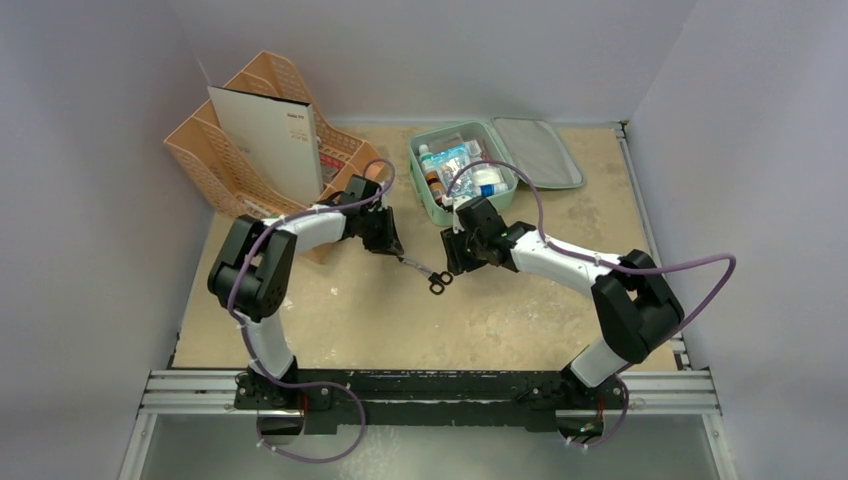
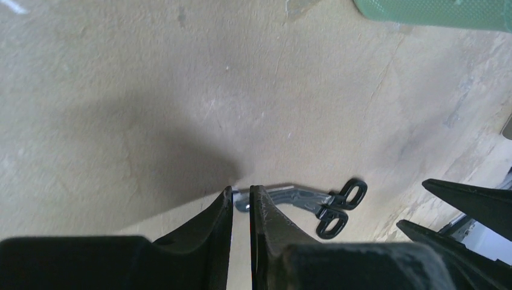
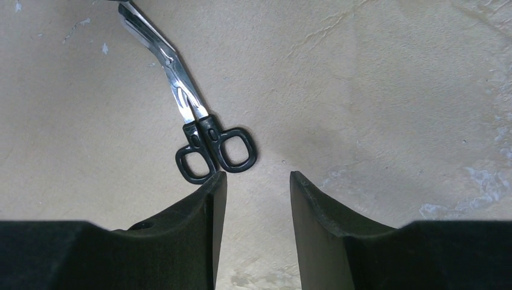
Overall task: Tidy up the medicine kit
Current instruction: Pick up the scissors from the center of the board.
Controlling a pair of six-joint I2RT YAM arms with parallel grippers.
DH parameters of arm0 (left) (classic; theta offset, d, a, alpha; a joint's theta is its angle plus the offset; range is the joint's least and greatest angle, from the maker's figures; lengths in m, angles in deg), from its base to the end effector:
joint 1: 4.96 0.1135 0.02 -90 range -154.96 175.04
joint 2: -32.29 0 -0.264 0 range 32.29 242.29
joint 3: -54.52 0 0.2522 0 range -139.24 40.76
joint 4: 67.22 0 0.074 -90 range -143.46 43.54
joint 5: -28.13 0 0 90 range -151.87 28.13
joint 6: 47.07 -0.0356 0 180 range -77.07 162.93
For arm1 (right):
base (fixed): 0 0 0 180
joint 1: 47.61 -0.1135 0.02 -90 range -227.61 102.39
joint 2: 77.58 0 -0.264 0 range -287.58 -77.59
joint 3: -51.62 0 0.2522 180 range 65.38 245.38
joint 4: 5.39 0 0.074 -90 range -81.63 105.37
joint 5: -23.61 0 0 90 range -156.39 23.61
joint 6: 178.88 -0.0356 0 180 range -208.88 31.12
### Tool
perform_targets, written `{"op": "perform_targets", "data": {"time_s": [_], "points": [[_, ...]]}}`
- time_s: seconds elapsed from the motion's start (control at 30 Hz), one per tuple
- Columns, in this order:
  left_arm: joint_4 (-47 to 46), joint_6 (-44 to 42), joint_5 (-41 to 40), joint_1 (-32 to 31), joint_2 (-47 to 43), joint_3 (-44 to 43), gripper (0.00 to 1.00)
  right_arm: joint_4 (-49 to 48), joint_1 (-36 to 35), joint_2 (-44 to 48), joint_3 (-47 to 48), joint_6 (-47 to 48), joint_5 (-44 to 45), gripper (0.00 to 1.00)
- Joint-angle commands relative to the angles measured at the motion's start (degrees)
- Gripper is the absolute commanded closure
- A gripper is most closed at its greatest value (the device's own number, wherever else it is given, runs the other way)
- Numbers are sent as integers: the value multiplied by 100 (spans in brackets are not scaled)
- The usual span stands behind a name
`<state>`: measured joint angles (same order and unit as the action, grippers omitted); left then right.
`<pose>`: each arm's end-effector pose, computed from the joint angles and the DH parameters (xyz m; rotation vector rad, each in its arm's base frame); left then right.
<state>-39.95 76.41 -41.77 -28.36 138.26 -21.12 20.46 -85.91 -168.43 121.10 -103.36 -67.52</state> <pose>0.3328 -0.1573 0.1492 -0.0987 2.7006 -0.7940 0.2611 0.2071 0.2051 -0.5136 2.3895 0.4471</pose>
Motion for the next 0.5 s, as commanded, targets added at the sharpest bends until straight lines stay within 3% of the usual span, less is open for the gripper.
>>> {"op": "perform_targets", "data": {"time_s": [0.0, 0.47], "points": [[470, -217, -373, -112, -522, -149, 85, -69, -23, 155, -62, -73, -160, 55], [652, -231, -598, -331, -151, -261, 87, -198, -17, -66, -62, 11, -296, 51]]}}
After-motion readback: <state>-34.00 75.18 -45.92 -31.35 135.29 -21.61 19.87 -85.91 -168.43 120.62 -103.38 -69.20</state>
